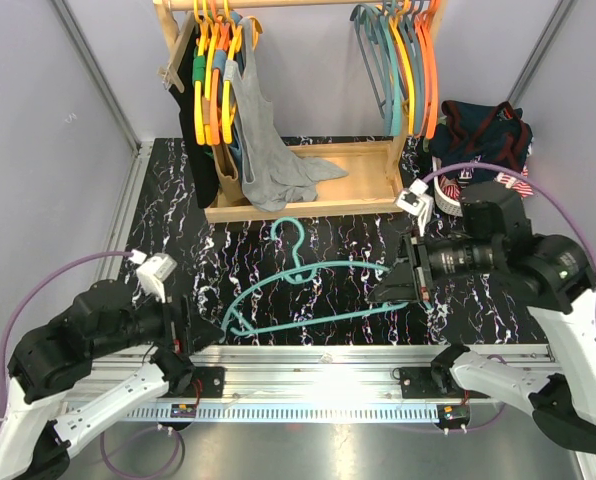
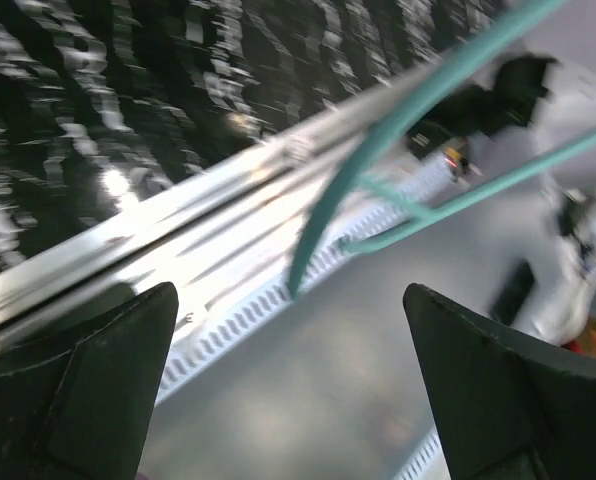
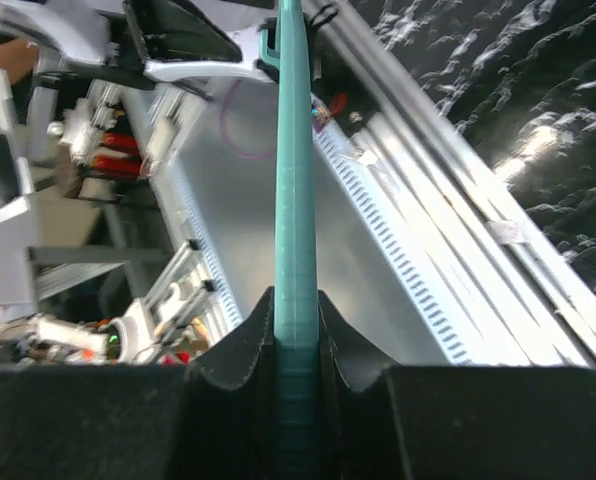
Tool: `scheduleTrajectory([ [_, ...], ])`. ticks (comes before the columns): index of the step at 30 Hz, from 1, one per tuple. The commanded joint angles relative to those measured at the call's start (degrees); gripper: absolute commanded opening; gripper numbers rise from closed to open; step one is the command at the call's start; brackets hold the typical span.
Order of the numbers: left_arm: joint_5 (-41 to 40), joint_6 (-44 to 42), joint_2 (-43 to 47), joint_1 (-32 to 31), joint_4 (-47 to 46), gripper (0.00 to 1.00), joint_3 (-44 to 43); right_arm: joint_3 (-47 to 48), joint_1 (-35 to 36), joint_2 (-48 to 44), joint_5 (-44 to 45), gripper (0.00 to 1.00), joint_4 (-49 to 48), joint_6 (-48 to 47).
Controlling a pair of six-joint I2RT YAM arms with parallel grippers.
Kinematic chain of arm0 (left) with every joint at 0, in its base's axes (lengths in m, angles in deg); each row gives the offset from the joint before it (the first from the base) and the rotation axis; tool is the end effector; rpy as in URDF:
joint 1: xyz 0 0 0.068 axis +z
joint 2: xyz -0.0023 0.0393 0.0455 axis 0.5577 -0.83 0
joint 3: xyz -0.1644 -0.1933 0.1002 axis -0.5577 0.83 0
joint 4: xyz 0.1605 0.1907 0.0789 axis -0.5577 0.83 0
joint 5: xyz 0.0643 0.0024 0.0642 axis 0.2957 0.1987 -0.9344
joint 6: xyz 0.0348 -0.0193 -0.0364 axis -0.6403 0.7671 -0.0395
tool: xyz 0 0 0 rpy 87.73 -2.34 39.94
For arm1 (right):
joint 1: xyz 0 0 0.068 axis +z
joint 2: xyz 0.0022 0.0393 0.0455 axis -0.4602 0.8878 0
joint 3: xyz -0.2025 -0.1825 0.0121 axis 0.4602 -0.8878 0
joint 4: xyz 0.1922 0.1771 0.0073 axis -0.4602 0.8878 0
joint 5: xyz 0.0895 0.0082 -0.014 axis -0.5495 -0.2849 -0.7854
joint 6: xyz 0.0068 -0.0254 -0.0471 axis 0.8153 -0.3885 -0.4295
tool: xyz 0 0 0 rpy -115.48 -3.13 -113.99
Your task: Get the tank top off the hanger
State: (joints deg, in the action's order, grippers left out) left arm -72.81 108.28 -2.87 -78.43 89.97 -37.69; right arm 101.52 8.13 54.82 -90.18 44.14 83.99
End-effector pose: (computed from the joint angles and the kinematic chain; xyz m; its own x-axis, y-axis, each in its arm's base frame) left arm 0.0116 -0.0207 0.3660 -0.7996 -0.0367 -0.5994 0.4011 0.7103 -0.5785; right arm 0.0886 0.0936 0.4665 -0.7473 -0.2305 -0.6233 -0.6608 0.3565 0.6605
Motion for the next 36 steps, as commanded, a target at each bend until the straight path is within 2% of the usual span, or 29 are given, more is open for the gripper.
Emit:
scheduleTrajectory([
  [1, -18.6, 0.8, 1.9, 0.0, 7.0, 0.99, -1.9, 9.3, 0.2, 3.0, 11.6, 0.00, 8.1, -6.1],
  [3, -19.4, 1.5, 2.3, 0.0, 6.3, 0.99, -1.3, 15.6, 0.2, 6.2, 18.6, 0.00, 8.2, -6.5],
  [4, -18.7, 1.3, 2.2, 0.0, 5.6, 0.99, -0.9, 17.3, 0.2, 7.3, 27.1, 0.00, 6.9, -6.4],
  [7, -16.5, 0.7, 1.1, 0.0, 2.4, 0.99, 0.3, 19.9, 0.2, 9.9, 41.4, 0.00, -3.8, -5.9],
  [8, -15.9, 0.5, 0.7, 0.0, 1.8, 0.99, 0.4, 19.7, 0.2, 10.1, 43.7, 0.00, -11.3, -6.1],
  [10, -15.4, 0.1, -0.1, 0.0, 0.4, 0.99, 0.3, 15.9, 0.2, 9.5, 50.5, 0.00, -20.6, -7.6],
  [11, -15.4, 0.0, -0.1, 0.0, -0.4, 0.99, 0.2, 12.8, 0.2, 9.3, 51.7, 0.00, -29.7, -9.4],
  [13, -15.3, 0.0, -0.1, 0.0, -1.3, 0.99, 0.3, 11.6, 0.2, 10.4, 55.5, 0.00, -38.9, -11.1],
  [19, -15.3, 0.1, -0.5, 0.0, -2.2, 0.99, 0.6, 15.2, 0.3, 20.1, 65.7, 0.00, -50.3, -13.2],
  [21, -15.3, -0.2, -0.8, 0.0, -2.4, 0.99, 0.7, 16.6, 0.3, 23.1, 71.2, 0.00, -52.0, -13.4],
  [24, -15.2, -0.7, -1.4, 0.0, -2.5, 0.99, 0.5, 20.3, 0.3, 28.1, 73.6, 0.00, -53.1, -14.0],
  [27, -15.5, -0.9, -1.7, 0.0, -2.5, 0.99, -0.1, 24.5, 0.4, 32.5, 74.4, 0.00, -52.0, -13.7],
  [32, -15.5, -0.3, -1.4, 0.0, -2.6, 0.99, -0.1, 23.9, 0.2, 35.5, 75.5, 0.00, -57.1, -13.6],
  [36, -15.0, 0.3, -0.3, 0.0, -2.5, 0.99, 0.7, 26.1, 0.2, 38.0, 76.8, 0.00, -54.5, -12.5],
])
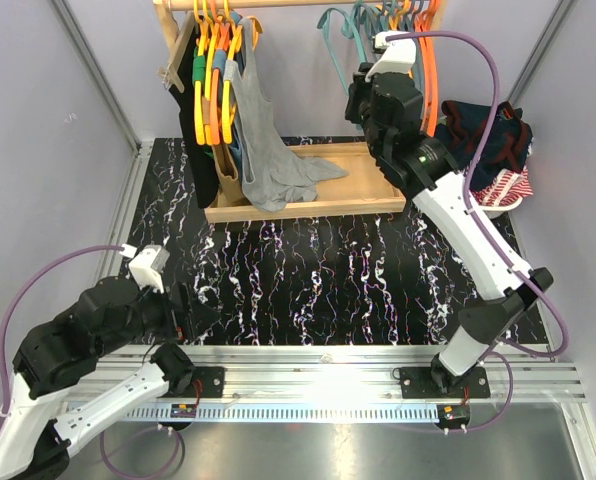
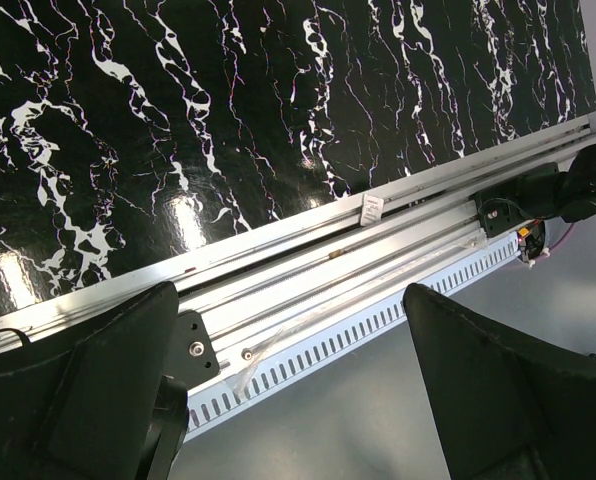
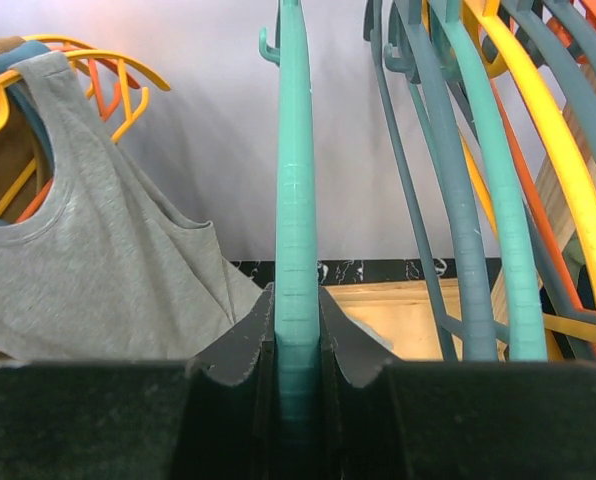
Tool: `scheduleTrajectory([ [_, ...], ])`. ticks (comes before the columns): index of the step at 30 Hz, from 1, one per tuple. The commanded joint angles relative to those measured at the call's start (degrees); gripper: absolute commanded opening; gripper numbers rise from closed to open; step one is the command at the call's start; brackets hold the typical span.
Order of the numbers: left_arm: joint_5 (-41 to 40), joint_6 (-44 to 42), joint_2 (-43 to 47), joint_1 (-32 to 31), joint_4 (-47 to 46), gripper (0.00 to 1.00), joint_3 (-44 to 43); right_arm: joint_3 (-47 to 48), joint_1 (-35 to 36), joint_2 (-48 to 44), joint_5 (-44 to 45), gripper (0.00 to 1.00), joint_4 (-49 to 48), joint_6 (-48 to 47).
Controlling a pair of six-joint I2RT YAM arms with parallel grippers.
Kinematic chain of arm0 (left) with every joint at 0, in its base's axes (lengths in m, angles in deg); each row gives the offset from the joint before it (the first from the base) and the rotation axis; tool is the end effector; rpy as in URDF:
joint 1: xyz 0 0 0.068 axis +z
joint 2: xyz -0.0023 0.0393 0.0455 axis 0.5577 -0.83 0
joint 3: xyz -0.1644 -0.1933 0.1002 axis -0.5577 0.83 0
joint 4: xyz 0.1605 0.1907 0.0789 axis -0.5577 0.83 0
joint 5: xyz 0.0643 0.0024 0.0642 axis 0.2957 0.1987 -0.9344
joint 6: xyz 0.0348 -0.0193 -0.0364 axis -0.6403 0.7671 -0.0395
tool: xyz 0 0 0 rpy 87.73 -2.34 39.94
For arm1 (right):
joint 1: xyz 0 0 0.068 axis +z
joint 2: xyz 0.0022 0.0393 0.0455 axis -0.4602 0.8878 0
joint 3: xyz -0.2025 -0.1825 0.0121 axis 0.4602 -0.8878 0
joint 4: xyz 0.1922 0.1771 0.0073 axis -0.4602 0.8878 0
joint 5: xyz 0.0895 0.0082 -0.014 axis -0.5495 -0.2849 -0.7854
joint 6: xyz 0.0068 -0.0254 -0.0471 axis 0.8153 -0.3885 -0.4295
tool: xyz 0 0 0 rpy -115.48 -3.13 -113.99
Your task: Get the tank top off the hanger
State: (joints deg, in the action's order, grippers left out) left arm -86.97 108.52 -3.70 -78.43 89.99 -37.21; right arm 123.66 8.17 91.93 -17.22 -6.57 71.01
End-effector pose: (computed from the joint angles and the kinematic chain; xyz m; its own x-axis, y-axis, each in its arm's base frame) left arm 0.0215 -0.0181 0.3635 -0.7321 -0.1212 -0.6703 0.2832 0.8408 -0.4613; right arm 0.3003 0.1935 0.5157 -0.0137 0.1236 -0.9922 -0.1165 0.9854 0.1244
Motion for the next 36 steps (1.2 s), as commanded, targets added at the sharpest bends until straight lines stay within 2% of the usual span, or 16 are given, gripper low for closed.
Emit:
scheduleTrajectory([
  [1, -0.9, 0.3, 0.8, 0.0, -2.6, 0.99, 0.4, 4.9, 0.2, 1.7, 4.7, 0.00, -0.8, 1.4],
  [8, -0.3, 1.7, 2.1, 0.0, -3.0, 0.99, 1.6, 13.7, -0.2, 7.6, 5.2, 0.00, 8.9, 3.8],
  [11, -0.3, 2.1, 2.4, 0.0, -3.3, 0.99, 1.6, 13.9, -0.2, 7.8, 5.5, 0.00, 11.6, 5.2],
  [19, 0.2, 2.5, 2.9, 0.0, -4.0, 0.99, 1.9, 13.7, -1.0, 8.4, 16.8, 0.00, 21.5, 14.1],
  [26, 0.2, 2.6, 2.9, 0.0, -3.9, 0.99, 1.6, 12.4, -3.0, 6.9, 13.1, 0.00, 21.8, 13.7],
  [30, 0.1, 2.7, 2.9, 0.0, -4.0, 0.99, 1.4, 12.1, -3.2, 5.7, 16.9, 0.00, 21.6, 13.0],
  [31, 0.1, 2.7, 2.9, 0.0, -4.1, 0.99, 1.5, 12.7, -3.4, 5.6, 16.7, 0.02, 22.1, 12.5],
  [32, 0.1, 2.7, 2.9, 0.0, -4.1, 0.99, 1.4, 12.8, -3.5, 5.2, 15.9, 0.08, 22.3, 12.1],
  [34, 0.1, 2.7, 2.8, 0.0, -4.1, 0.99, 1.3, 12.4, -3.5, 4.3, 12.2, 0.40, 23.0, 11.2],
  [35, 0.1, 2.7, 2.7, 0.0, -4.1, 0.99, 1.1, 12.0, -3.5, 2.8, 10.5, 0.60, 23.4, 11.0],
  [36, 0.0, 2.7, 2.8, 0.0, -4.1, 0.99, 0.9, 11.6, -3.5, 1.8, 7.0, 0.69, 24.1, 11.3],
])
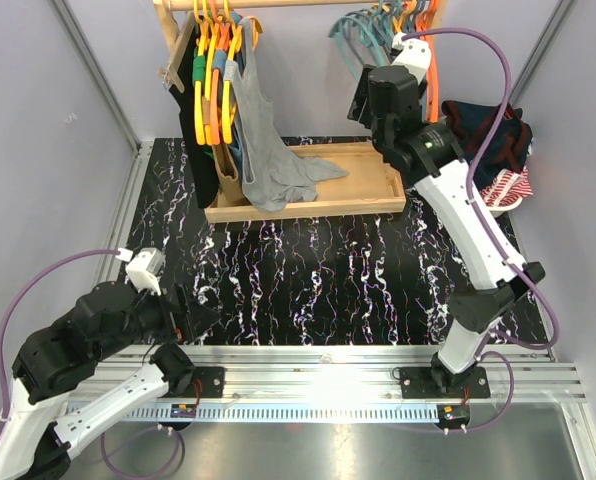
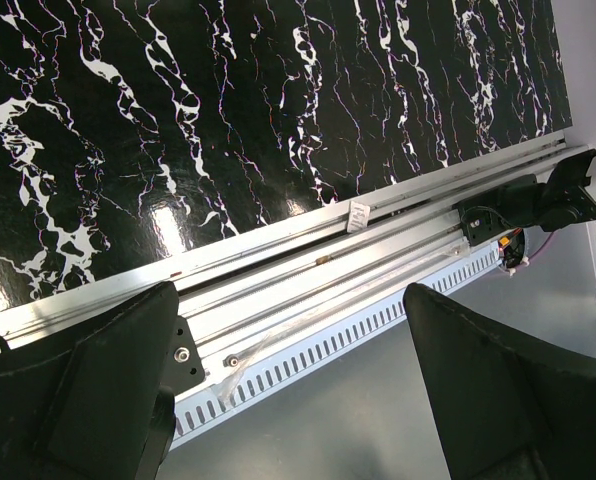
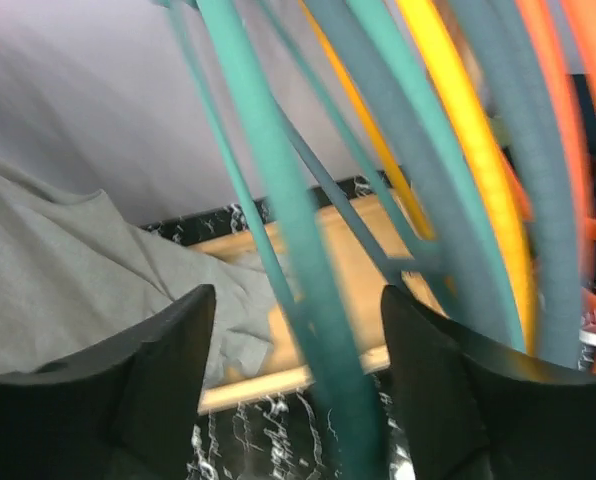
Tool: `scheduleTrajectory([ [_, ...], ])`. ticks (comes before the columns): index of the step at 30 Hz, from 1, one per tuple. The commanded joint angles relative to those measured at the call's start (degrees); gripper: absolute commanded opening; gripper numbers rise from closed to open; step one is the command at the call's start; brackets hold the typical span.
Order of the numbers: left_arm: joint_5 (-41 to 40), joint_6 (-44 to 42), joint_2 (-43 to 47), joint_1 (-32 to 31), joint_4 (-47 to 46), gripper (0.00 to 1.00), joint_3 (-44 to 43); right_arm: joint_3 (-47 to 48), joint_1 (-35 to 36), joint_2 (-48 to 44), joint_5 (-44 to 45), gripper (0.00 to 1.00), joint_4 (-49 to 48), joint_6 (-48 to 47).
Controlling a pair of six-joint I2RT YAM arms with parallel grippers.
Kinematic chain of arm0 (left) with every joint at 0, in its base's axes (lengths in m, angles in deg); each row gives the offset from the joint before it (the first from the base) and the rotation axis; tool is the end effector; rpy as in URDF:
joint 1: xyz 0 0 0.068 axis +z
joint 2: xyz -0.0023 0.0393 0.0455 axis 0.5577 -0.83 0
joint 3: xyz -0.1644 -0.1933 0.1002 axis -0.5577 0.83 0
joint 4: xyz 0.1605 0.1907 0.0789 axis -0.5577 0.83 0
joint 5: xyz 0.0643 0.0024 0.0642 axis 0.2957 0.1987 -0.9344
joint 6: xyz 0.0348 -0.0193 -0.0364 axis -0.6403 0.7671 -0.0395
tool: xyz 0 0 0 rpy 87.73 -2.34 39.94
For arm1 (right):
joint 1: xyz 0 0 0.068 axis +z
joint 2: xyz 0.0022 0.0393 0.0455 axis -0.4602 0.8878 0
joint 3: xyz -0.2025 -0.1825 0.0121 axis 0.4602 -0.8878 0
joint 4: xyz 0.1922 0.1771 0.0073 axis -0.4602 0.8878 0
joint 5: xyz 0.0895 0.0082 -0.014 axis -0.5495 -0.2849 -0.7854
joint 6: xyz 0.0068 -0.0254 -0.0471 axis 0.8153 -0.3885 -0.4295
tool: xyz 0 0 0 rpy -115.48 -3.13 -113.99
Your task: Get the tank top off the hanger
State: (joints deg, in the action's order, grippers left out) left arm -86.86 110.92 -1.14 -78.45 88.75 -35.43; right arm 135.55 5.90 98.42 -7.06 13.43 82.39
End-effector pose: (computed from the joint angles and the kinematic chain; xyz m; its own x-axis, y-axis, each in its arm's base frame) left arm 0.0175 -0.0144 0.3581 -0.7277 -0.1716 -0.6641 0.2660 0.8218 -0.5038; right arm 0.3180 0.1820 0.5052 -0.1728 0.1815 -0.9681 0.1447 0.9769 0.1573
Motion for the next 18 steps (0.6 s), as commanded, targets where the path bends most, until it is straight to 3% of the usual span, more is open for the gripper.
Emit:
scheduleTrajectory([
  [1, -0.1, 0.3, 0.2, 0.0, -2.7, 0.99, -1.3, -2.1, -1.2, -6.0, -5.2, 0.76, 4.8, 0.5],
  [2, -0.2, 0.4, 0.2, 0.0, -2.6, 0.99, -1.4, -3.4, -1.1, -9.2, -9.2, 0.92, 5.2, 1.0],
  [3, -0.2, 0.5, 0.3, 0.0, -2.7, 0.99, -1.6, -4.6, -1.2, -10.9, -10.9, 0.99, 6.4, 2.7],
  [13, -0.4, -0.6, -1.1, -0.1, -2.0, 0.99, -4.9, -25.3, 1.1, -31.6, -45.3, 1.00, 13.5, 12.5],
  [17, -0.6, -0.3, -0.5, -0.1, -2.7, 0.99, -5.5, -31.2, 9.7, -32.3, -50.7, 1.00, 11.5, 13.3],
  [18, -0.6, -0.3, -0.5, -0.1, -3.2, 0.99, -5.5, -29.5, 15.2, -30.9, -49.9, 1.00, 12.1, 12.4],
])
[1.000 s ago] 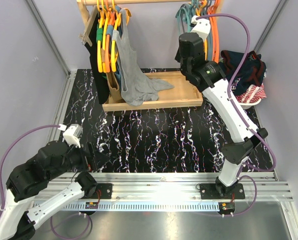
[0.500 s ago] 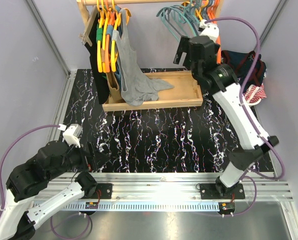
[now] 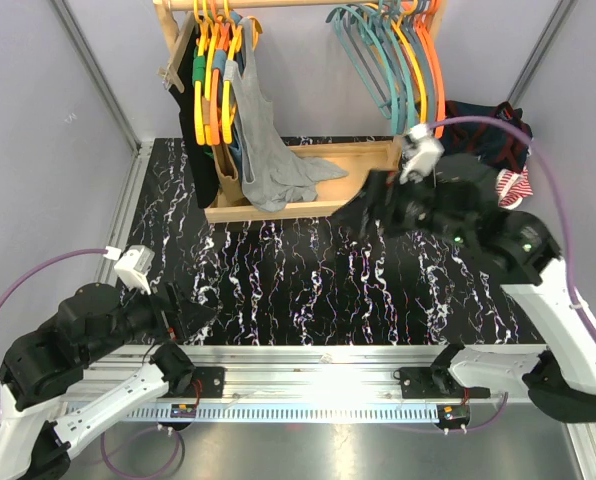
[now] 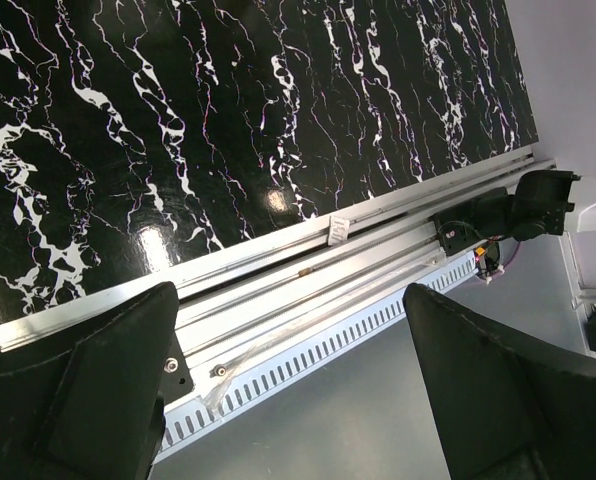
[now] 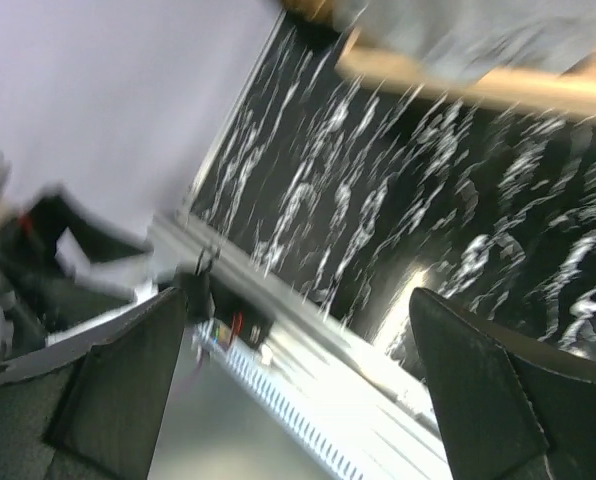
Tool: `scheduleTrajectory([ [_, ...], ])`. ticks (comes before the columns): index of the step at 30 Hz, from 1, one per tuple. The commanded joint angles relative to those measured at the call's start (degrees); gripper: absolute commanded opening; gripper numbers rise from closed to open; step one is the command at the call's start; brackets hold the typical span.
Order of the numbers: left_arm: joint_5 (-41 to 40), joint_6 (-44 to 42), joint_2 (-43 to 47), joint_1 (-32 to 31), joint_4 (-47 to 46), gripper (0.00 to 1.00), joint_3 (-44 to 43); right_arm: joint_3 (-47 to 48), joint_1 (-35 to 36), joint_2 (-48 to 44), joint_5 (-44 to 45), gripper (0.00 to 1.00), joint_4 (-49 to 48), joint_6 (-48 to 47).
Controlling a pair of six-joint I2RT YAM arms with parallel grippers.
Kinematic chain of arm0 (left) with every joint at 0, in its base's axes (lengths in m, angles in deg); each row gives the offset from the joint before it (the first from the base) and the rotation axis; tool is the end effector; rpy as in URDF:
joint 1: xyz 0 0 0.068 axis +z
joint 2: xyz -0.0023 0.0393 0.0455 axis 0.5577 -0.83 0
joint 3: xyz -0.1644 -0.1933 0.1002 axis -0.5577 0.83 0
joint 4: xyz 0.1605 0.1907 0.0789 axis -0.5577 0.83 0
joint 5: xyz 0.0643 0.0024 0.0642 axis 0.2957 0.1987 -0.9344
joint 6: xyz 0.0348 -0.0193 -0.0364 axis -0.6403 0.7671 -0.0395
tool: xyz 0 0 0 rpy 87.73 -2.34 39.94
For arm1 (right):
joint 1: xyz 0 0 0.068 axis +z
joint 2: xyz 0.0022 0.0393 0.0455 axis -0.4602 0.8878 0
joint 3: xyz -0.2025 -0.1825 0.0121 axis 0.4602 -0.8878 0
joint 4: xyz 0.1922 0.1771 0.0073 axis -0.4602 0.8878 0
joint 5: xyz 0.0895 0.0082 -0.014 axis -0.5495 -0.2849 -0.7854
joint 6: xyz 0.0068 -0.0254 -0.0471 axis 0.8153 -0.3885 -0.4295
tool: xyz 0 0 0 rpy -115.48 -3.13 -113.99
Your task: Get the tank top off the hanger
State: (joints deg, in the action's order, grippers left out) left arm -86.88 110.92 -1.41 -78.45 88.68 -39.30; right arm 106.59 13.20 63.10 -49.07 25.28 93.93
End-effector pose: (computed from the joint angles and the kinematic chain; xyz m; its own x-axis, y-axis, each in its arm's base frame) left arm 0.0114 -0.0083 0.3745 -0.6966 -0.2021 -0.6884 0.2894 0.7988 -0.5274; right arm 0.1449 0.1265 0.4955 -0.5692 0.1705 -0.8043 -0.4649 0.7401 0.4859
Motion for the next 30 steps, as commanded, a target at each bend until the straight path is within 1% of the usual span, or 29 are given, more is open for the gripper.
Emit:
scheduleTrajectory([
  [1, -0.4, -0.3, 0.0, -0.1, -3.4, 0.99, -1.6, 1.1, 10.1, 8.5, -6.7, 1.00, 1.0, -0.3],
  [2, -0.1, -0.4, -0.1, -0.1, -3.5, 0.99, -1.6, 3.4, 11.9, 11.1, -5.7, 1.00, 2.7, -2.4],
  [3, 0.2, -0.6, -0.2, -0.1, -3.7, 0.99, -1.6, 8.8, 14.8, 15.8, -2.2, 1.00, 3.4, -3.3],
  [4, 0.3, -0.6, -0.3, -0.1, -3.7, 0.99, -1.9, 11.4, 15.5, 17.8, -0.4, 1.00, 3.6, -4.2],
  [5, 0.3, -0.5, -0.2, -0.1, -3.9, 0.99, -2.0, 16.4, 15.9, 19.9, 0.9, 1.00, 3.3, -5.9],
  [7, 1.6, -0.6, 0.2, -0.1, -4.6, 0.99, -2.0, 21.7, 16.1, 25.7, 2.6, 1.00, 2.7, -7.6],
  [8, 1.8, -0.6, 0.4, -0.1, -5.3, 0.99, -2.0, 27.5, 16.2, 27.8, 2.7, 1.00, 2.7, -9.5],
  [9, 2.4, -0.3, 0.8, -0.1, -5.7, 0.99, -1.8, 30.6, 16.1, 32.0, 2.7, 1.00, 3.1, -10.3],
  [10, 2.7, -0.2, 0.9, -0.1, -6.2, 0.99, -1.7, 34.1, 16.1, 34.4, 2.7, 1.00, 3.6, -11.1],
  [11, 2.9, -0.1, 1.0, -0.1, -7.0, 0.99, -1.8, 40.9, 16.1, 36.6, 2.7, 1.00, 4.9, -11.9],
  [12, 4.4, 0.0, 1.2, -0.1, -7.5, 0.99, -1.6, 44.0, 16.2, 40.7, 2.7, 1.00, 5.4, -12.1],
  [14, 5.3, 0.0, 1.5, -0.1, -8.8, 0.99, -1.4, 50.2, 16.3, 43.4, 2.7, 1.00, 6.1, -12.5],
  [16, 6.1, 0.4, 2.3, -0.1, -9.4, 0.99, -1.2, 51.1, 16.3, 44.5, 2.0, 1.00, 4.5, -12.9],
  [19, 6.0, 0.7, 3.0, -0.1, -10.0, 0.99, -1.0, 47.8, 16.3, 42.7, 0.6, 1.00, -1.9, -12.6],
  [22, 6.7, 0.8, 2.9, -0.2, -10.7, 0.99, -0.7, 46.6, 16.4, 41.4, -1.8, 1.00, -3.8, -12.3],
  [25, 7.2, 0.7, 2.6, -0.2, -11.4, 0.99, -0.3, 45.6, 16.4, 39.9, -2.5, 1.00, -4.2, -11.9],
  [30, 8.6, 0.0, 2.1, -0.2, -13.6, 0.99, 0.0, 42.5, 16.4, 37.5, 1.7, 1.00, -1.8, -11.6],
])
